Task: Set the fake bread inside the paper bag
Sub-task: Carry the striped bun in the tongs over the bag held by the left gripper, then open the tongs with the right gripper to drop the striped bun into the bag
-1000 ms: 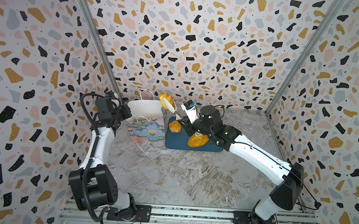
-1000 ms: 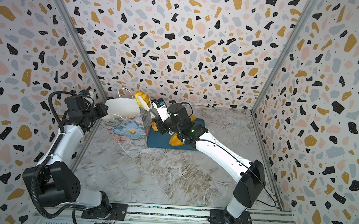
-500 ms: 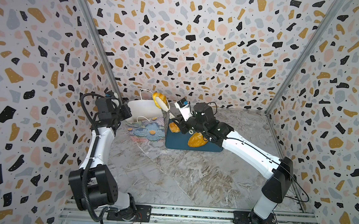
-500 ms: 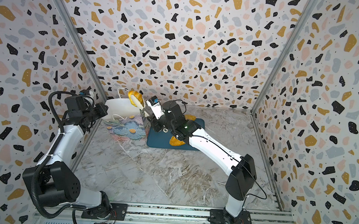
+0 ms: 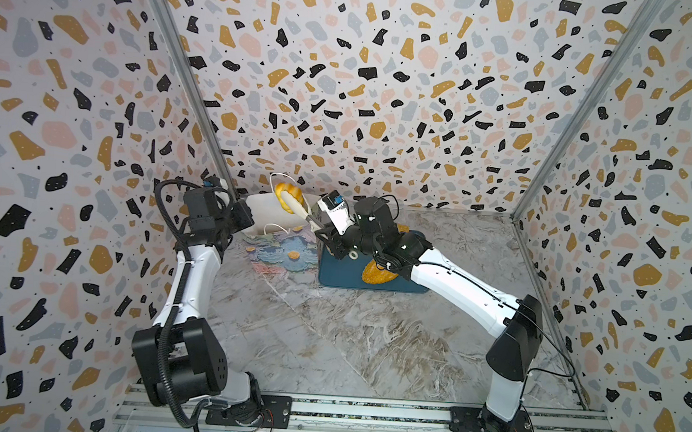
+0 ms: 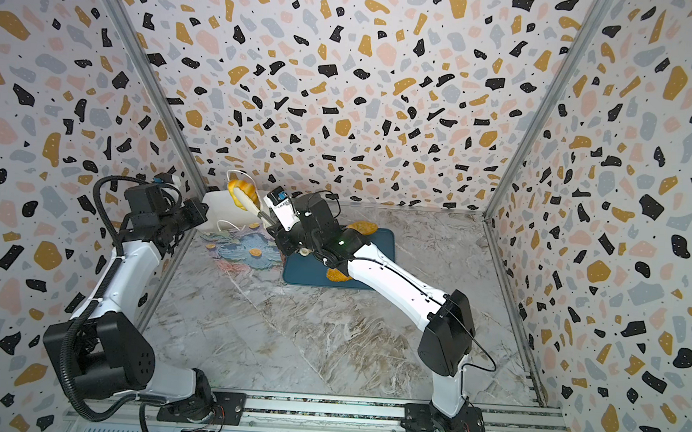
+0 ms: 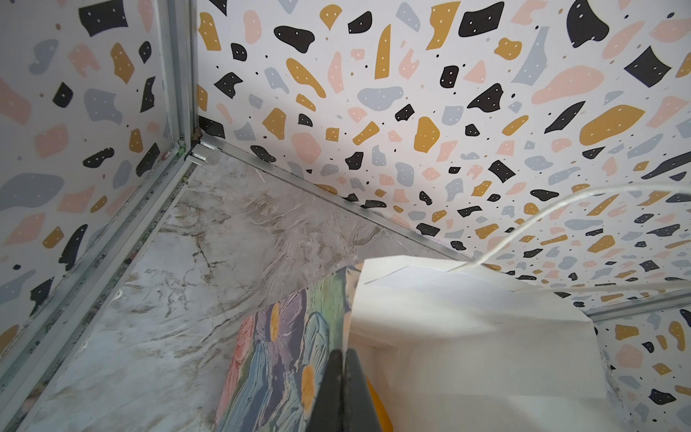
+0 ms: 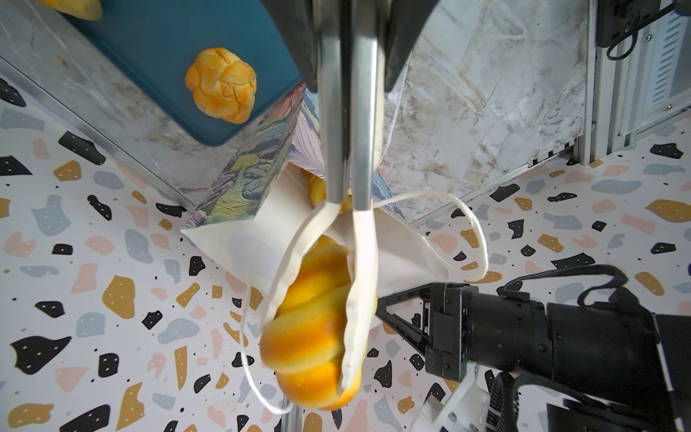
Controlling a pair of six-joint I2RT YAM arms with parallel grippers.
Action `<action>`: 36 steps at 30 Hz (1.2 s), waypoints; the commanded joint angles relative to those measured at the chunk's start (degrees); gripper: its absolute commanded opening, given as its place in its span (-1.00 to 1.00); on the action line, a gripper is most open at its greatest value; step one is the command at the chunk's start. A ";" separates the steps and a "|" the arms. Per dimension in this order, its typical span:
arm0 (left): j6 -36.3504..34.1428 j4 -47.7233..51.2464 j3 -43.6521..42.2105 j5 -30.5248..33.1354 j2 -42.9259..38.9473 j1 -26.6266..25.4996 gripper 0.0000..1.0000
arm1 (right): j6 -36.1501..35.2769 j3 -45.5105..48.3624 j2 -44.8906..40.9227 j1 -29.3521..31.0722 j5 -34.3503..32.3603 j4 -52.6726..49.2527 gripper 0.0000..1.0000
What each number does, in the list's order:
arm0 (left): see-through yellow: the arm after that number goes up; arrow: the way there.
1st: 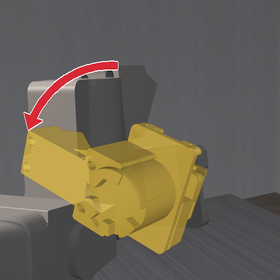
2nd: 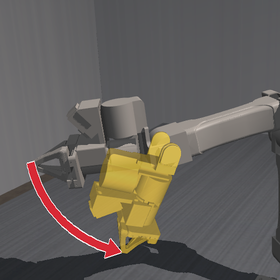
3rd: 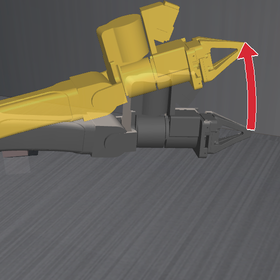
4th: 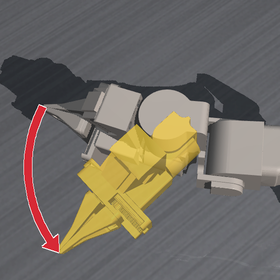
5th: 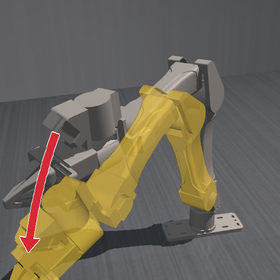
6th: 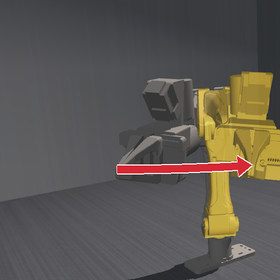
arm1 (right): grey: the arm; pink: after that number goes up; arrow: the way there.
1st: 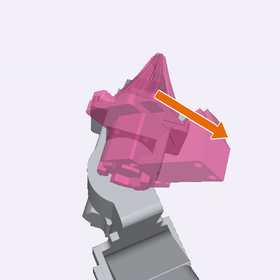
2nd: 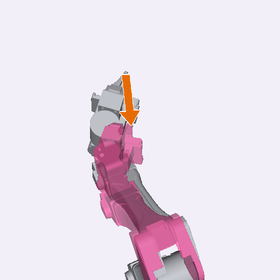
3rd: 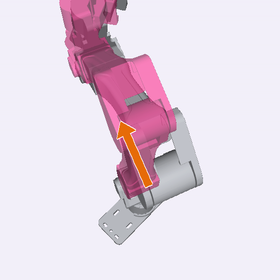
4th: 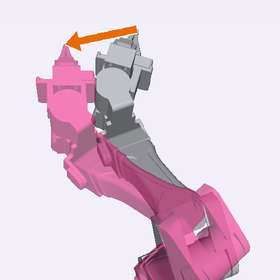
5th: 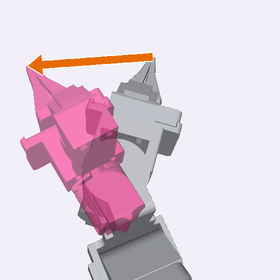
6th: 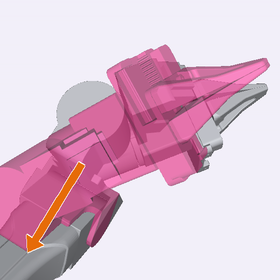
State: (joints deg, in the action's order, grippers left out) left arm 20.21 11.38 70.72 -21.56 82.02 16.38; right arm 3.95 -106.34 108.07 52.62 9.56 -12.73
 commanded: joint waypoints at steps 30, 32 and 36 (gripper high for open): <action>0.17 -2.15 -0.84 -0.94 -1.55 0.11 -1.00 | -3.95 -20.13 8.93 3.43 -5.87 -12.68 -0.03; 0.21 -2.16 -0.81 -0.90 -1.48 0.11 -1.00 | -3.95 -20.09 8.69 3.54 -6.22 -12.66 0.00; 0.16 -2.15 -0.86 -0.82 -1.43 0.07 -1.00 | -3.95 -20.13 8.22 3.53 -6.56 -12.92 0.06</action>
State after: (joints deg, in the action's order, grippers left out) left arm 20.23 11.09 70.43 -21.58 81.97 16.38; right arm -0.25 -123.83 118.93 55.81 3.62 -26.55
